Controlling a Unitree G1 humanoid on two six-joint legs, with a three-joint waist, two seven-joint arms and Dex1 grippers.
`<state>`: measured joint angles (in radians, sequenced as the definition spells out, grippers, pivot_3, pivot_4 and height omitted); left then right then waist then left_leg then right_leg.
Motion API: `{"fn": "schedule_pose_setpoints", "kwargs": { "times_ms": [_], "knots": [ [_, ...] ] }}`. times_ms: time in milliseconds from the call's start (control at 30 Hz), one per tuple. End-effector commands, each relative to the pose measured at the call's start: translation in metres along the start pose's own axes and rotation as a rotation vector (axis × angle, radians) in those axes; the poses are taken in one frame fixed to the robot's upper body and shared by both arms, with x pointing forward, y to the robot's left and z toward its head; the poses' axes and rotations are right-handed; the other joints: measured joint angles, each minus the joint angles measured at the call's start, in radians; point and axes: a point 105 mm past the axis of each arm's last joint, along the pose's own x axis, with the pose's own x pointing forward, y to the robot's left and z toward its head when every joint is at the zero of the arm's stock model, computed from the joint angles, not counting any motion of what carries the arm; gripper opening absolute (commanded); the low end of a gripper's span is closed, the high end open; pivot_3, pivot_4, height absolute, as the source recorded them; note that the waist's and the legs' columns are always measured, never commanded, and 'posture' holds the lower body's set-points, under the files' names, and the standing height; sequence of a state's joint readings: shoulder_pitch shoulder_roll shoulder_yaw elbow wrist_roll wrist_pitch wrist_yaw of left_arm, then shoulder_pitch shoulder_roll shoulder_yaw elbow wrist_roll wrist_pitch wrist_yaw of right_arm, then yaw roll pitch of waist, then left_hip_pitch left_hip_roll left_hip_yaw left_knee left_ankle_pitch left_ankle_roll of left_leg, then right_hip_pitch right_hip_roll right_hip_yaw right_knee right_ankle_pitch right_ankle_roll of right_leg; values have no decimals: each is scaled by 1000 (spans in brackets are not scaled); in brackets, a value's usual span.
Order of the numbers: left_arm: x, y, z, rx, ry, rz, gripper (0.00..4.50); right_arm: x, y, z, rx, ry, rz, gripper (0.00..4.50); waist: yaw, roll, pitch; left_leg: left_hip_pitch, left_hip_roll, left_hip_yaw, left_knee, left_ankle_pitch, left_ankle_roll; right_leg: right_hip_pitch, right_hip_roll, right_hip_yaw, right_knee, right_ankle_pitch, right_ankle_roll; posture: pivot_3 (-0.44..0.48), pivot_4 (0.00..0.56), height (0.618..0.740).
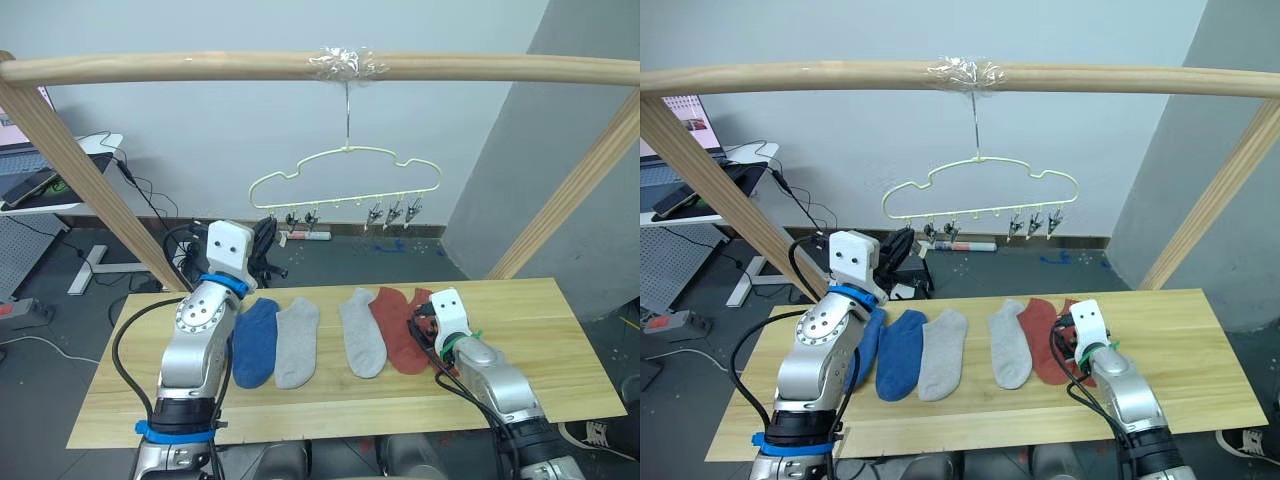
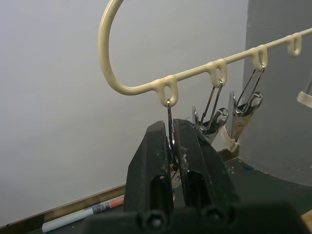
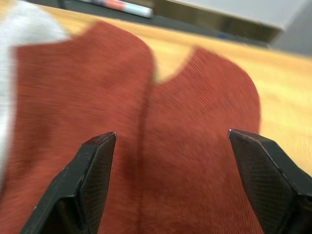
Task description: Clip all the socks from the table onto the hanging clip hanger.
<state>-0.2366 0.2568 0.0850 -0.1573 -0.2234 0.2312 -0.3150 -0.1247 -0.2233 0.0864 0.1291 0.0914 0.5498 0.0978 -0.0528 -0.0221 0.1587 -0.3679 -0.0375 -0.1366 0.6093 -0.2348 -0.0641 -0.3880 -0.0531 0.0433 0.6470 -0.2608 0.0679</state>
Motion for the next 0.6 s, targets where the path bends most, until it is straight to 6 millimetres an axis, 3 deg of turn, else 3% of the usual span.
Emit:
{"fn": "schedule_pose_setpoints", "kwargs": {
  "times_ms": [33,267,600],
  "knots": [
    [-7,6,8,16,-10,22,19,-2,-14,15,64,-90,-84,3820,0,1,1,0,0,0,0,0,0,0,0,0,0,0,0,14,152,740],
    [-12,9,7,19,10,30,19,-5,-15,16,124,-93,-136,3820,2,2,2,0,0,0,0,0,0,0,0,0,0,0,0,17,162,740],
    [-14,14,8,31,18,38,19,7,-9,-8,234,70,-130,3820,2,3,3,1,0,0,0,0,0,0,0,0,0,0,0,39,162,740]
  ]
}}
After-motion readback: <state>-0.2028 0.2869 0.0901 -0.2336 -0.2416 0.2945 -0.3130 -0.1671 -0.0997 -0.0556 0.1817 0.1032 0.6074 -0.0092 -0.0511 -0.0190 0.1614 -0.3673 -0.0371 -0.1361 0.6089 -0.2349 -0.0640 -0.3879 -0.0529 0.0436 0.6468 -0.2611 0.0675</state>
